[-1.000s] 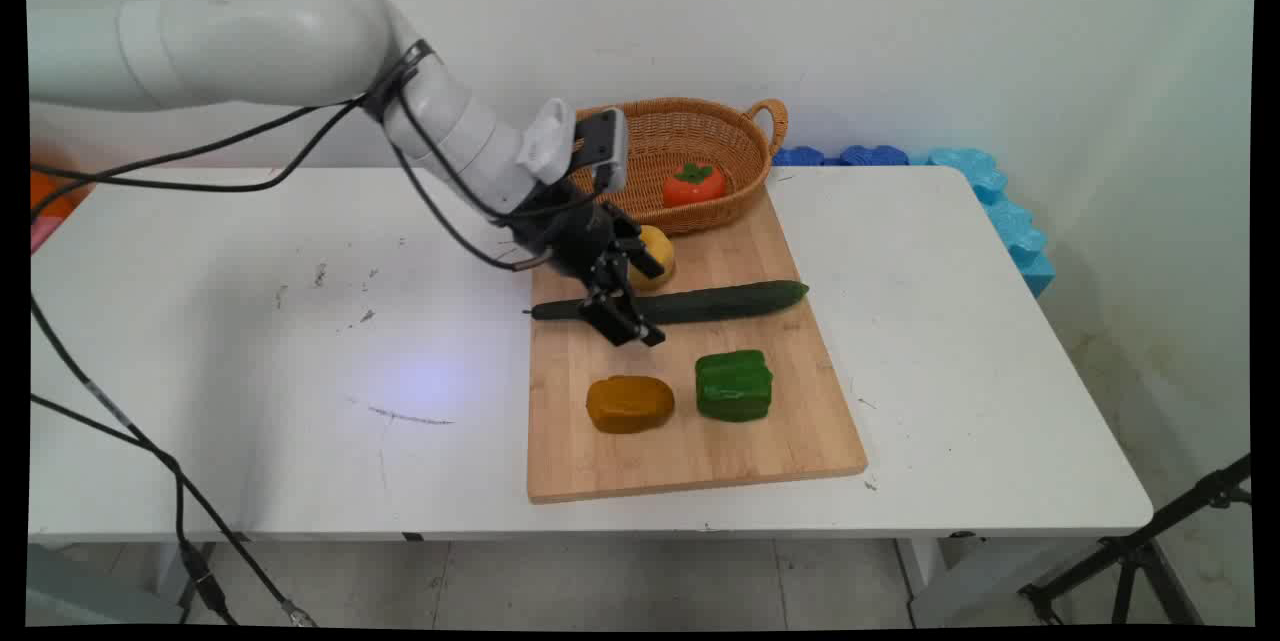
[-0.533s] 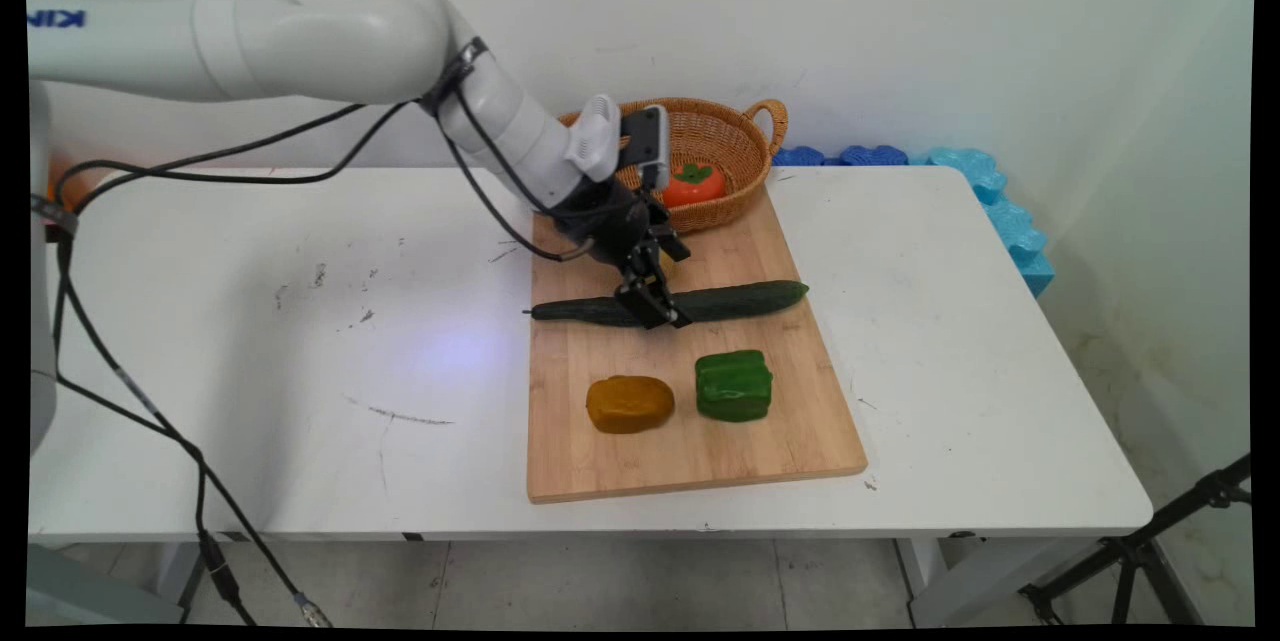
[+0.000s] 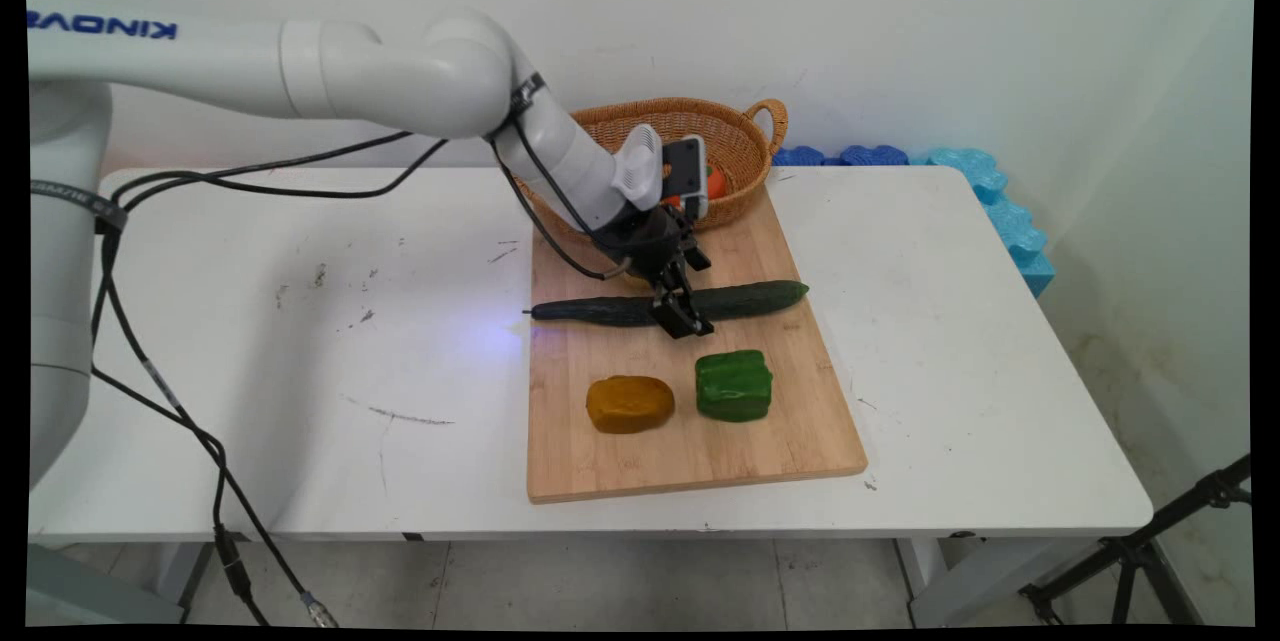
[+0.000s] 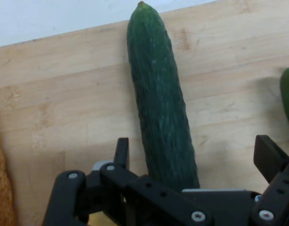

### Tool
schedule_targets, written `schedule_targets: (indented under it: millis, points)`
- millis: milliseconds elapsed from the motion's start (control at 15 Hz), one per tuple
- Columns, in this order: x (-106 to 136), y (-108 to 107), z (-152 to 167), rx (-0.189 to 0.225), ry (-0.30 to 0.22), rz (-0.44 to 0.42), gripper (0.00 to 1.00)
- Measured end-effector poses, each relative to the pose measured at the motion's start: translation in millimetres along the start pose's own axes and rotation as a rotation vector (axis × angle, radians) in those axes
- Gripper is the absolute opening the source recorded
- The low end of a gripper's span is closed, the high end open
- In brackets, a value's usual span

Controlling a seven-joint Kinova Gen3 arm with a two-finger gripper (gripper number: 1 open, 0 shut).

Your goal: Pick up the cucumber from the cutting board, then place the picked object in the vegetable basket

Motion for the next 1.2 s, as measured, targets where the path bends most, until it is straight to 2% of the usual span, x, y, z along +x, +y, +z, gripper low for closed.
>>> schedule_targets:
  millis: [400, 467, 867, 1200]
  points:
    - [4.0, -1.7, 24.1, 0.027, -0.012, 0.011, 1.0]
    - [4.3, -1.7, 26.5, 0.031, -0.013, 0.012, 0.0]
    - [5.5, 1.0, 32.1, 0.041, -0.017, 0.008, 0.0]
    - [9.8, 5.0, 21.2, 0.052, -0.011, -0.041, 0.0]
